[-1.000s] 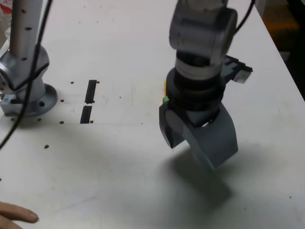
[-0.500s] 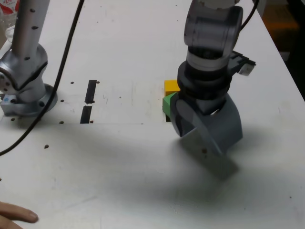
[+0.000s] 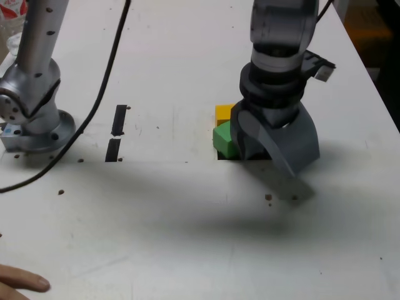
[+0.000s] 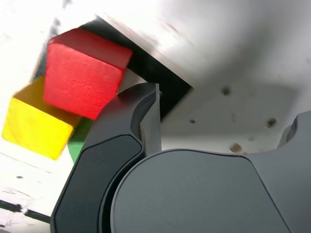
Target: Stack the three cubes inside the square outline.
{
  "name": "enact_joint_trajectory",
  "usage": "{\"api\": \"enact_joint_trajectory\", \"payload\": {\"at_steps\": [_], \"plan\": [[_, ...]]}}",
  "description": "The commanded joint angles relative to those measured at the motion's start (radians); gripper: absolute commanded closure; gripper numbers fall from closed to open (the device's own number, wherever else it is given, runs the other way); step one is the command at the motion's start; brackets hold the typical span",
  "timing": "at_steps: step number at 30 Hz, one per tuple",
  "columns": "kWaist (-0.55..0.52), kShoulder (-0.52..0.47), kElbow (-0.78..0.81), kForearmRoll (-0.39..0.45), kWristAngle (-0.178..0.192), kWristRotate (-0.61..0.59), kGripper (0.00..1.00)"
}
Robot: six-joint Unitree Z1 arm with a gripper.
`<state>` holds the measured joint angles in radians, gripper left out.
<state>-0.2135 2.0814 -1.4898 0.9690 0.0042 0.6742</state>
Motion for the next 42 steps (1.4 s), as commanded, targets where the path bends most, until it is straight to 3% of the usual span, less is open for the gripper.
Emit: {"api": "enact_joint_trajectory", "payload": {"at_steps": [1,17,24,34,42], "plan": [[0.018,-0.003,0.006,-0.006,0.002,0.011,0.03],[0.226,-0.081,0.159,-0.050,0.014,0.124,0.03],[0.262,-0.113,0.192,-0.046,0.013,0.145,0.04],[0.231,-0.174,0.155,-0.008,-0.049,0.163,0.04],[0.208,-0.239,0.108,0.071,-0.070,0.157,0.04]]}}
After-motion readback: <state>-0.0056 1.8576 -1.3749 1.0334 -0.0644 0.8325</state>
